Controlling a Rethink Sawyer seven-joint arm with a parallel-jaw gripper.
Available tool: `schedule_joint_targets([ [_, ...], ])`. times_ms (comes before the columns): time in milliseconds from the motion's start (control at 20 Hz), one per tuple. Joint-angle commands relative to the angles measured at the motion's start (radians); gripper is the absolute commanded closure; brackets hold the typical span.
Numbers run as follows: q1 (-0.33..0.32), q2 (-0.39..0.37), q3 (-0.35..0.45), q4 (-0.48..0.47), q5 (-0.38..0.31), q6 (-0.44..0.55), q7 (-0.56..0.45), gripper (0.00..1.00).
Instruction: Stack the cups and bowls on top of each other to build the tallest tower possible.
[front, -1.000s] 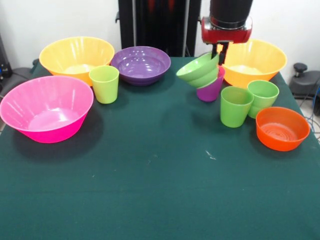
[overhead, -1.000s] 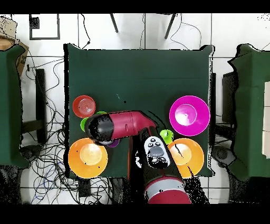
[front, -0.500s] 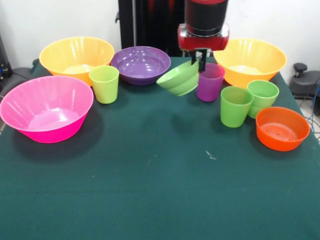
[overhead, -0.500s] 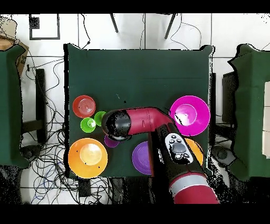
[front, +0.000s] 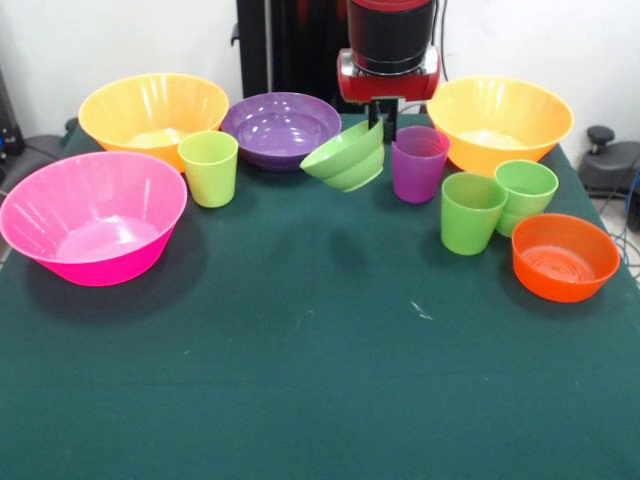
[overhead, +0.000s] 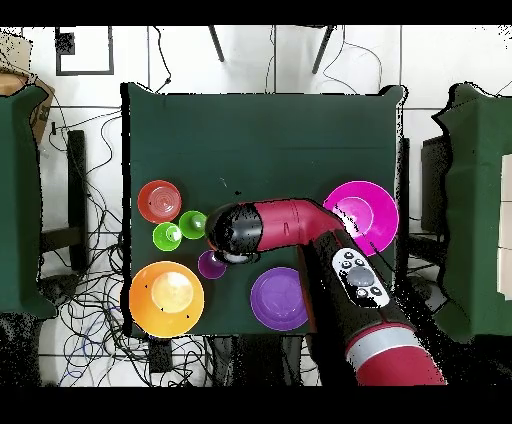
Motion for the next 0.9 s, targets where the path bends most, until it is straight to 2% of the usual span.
schedule_joint_targets([
  [50, -0.001, 0.051, 0.12, -0.077, -0.054, 0.192, -0.27, 1.0],
  [350, -0.011, 0.066, 0.146, -0.128, -0.064, 0.288, -0.284, 1.0],
  [900, -0.044, 0.095, 0.2, -0.143, -0.133, 0.28, -0.321, 1.0],
])
